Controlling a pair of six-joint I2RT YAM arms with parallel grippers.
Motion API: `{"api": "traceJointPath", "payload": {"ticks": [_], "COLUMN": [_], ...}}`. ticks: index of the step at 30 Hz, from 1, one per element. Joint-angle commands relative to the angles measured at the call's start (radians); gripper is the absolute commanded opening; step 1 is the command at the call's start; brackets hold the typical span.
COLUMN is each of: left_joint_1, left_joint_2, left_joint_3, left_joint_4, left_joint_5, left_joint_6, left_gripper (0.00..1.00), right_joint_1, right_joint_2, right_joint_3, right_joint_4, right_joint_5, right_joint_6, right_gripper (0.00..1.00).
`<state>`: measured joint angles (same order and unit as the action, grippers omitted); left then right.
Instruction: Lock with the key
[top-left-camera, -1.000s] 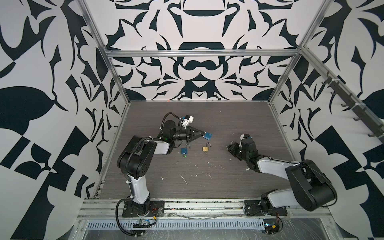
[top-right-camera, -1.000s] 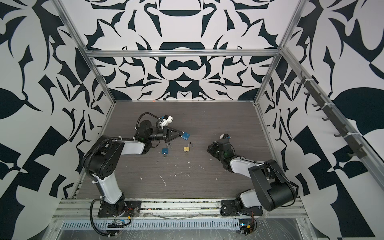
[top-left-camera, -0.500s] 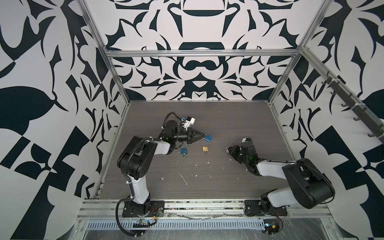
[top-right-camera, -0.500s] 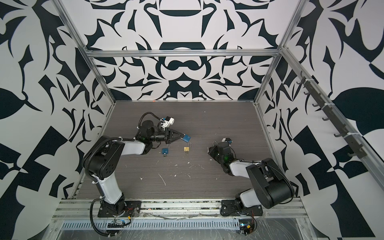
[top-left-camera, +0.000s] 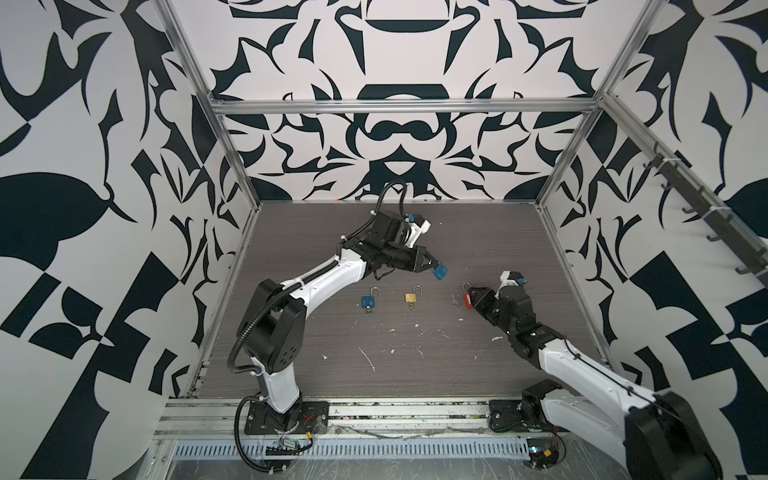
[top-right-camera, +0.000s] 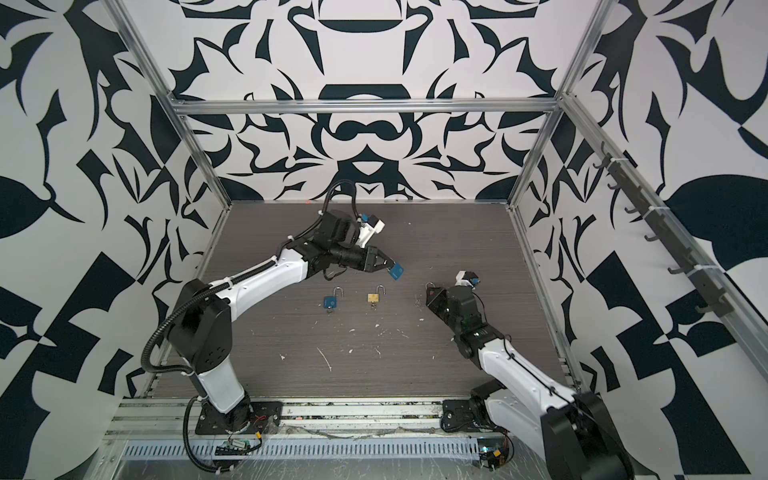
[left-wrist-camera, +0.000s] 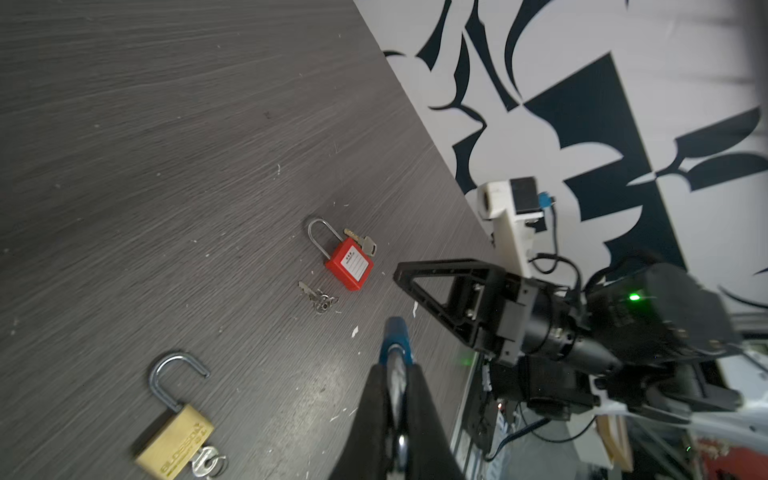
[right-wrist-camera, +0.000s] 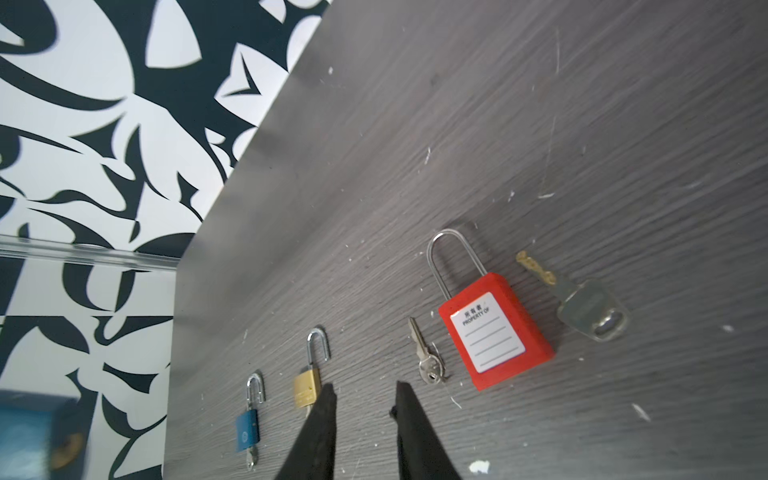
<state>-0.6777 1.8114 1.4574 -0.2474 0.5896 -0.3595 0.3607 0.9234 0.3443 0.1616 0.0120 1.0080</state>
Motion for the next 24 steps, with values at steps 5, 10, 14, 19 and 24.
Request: {"api": "traceJointPath", "payload": {"ticks": [5, 10, 14, 19, 24], "left_joint_1": [-0.005, -0.01, -0.011, -0.013, -0.021], "left_joint_2": [0.181, 0.247, 0.347, 0.44, 0.535], "left_joint_3": [0.119, 0.2, 0.328, 0.434, 0.565], "left_joint_4": [-0.411, -0.467, -0.565, -0.638, -0.737], "left_joint_5": [0.113, 0.155, 0.216, 0.266, 0.319], "left_joint_6": [0.456, 0.559, 0.623, 0.675, 0.731], "left_gripper": [0.0, 0.0, 0.0, 0.0, 0.0], "right_joint_1": [-0.005, -0.009, -0.012, -0.016, -0.02], "right_joint_2": [-0.256, -0.289, -0.276, -0.263, -0.274], "right_joint_3": [0.067, 0.078, 0.064, 0.059, 0.066], "right_joint_4": [-0.301, -0.335, -0.293, -0.278, -0.28], "right_joint_5": [0.091, 0.085, 0.065, 0.05, 0.041], "right_joint_6": [-0.121, -0.147, -0.145, -0.146, -0.156], "right_gripper": [0.26, 0.26, 0.26, 0.25, 0.25]}}
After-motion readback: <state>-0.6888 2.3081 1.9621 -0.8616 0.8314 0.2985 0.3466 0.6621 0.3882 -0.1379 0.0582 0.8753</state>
